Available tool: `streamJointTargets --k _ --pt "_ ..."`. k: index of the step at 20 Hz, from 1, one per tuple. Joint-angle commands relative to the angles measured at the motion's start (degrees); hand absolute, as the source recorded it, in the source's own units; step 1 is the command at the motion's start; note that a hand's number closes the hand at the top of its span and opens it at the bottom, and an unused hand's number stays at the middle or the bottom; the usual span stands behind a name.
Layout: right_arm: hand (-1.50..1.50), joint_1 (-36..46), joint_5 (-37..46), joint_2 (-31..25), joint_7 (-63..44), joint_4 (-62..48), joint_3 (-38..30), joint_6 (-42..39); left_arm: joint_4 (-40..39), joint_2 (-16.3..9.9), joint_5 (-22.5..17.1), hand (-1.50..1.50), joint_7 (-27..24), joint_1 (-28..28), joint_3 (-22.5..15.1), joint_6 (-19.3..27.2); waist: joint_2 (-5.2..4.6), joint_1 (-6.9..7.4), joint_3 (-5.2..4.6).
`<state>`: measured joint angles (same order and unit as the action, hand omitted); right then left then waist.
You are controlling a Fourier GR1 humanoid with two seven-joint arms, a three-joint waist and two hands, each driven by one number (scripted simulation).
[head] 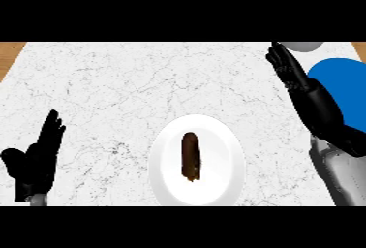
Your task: Pick the sweet potato from the plate and place it in the plate
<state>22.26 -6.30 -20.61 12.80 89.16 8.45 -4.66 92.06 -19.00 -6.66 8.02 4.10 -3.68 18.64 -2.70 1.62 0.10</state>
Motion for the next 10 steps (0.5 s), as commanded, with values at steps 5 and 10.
streamJointTargets --k 5,10 --pt "1.50 16.71 17.52 2.53 -24.50 -1.43 8.80 10.67 -6.57 3.41 -2.29 0.00 3.30 -0.78 -5.74 -6.05 2.54 -0.62 -0.69" --pt "-1.50 14.16 37.99 -3.38 -33.27 -0.84 11.39 20.31 -7.11 5.57 -5.74 0.00 4.22 -0.07 -6.72 -8.82 3.41 -3.55 -0.59"
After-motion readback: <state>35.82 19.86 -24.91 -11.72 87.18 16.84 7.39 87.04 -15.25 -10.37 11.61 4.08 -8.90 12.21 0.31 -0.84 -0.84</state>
